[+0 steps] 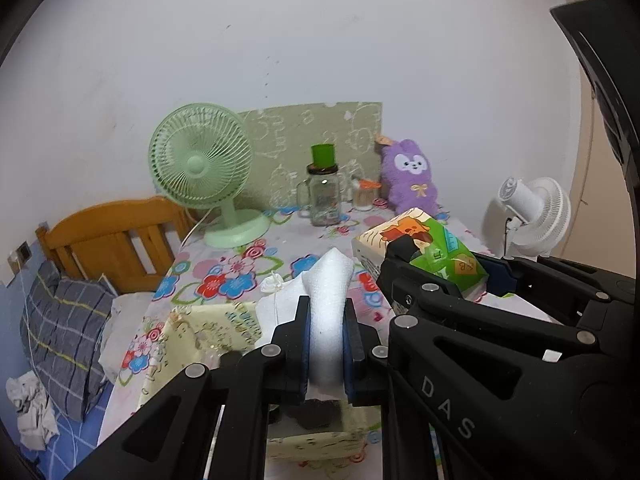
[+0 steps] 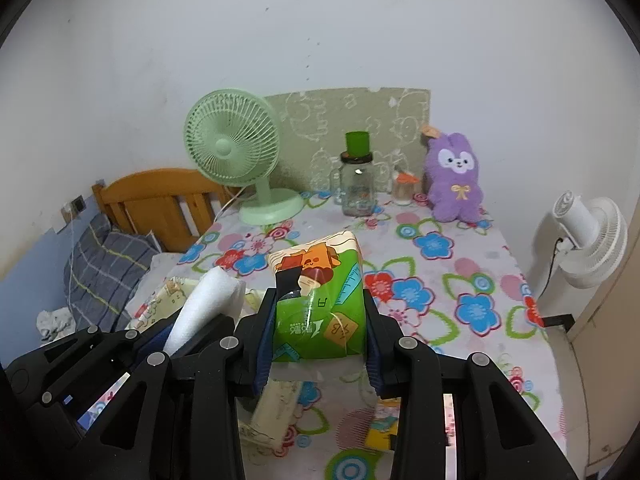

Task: Organize soft objects
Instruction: 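Lift and carry the white cloth and green tissue pack over the fabric box, then lower both items into the box and open both grippers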

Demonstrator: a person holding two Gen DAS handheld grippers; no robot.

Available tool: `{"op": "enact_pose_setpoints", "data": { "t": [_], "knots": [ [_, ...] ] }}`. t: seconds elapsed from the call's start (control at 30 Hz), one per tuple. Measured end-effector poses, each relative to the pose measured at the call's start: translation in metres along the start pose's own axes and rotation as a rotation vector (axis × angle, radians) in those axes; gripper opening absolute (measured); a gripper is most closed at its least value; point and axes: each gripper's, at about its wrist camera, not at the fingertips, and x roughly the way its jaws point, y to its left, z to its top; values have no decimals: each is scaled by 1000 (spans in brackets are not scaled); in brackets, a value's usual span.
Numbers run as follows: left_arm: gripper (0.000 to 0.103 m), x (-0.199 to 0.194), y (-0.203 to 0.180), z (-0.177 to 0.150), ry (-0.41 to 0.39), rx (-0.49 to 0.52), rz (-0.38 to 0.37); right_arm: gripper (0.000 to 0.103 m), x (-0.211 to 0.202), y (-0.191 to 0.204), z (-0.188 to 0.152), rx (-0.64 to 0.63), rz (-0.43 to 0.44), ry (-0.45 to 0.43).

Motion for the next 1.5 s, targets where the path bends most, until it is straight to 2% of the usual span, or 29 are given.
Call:
{"op": "enact_pose_setpoints", "data": {
  "t": [0.43, 1.0, 1.2, 1.27, 1.4, 1.5],
  "knots": [
    [11, 15, 31, -14, 40, -26, 43, 41, 33, 31, -6, -16, 53, 53],
    [14, 45, 67, -45, 147, -90, 60, 41, 78, 61, -23, -48, 114, 151],
    [22, 59, 80, -56, 199, -117, 76, 41, 93, 68, -27, -54, 126, 181],
    [36, 60, 84, -58, 205, -126, 84, 41, 98, 72, -28, -61, 134, 196],
    [40, 62, 92, -60, 210, -147, 89, 42, 108, 82, -32, -84, 145, 216],
    [54, 65, 93, -61, 219, -138, 93, 43, 116, 87, -34, -92, 148, 231]
  ]
}}
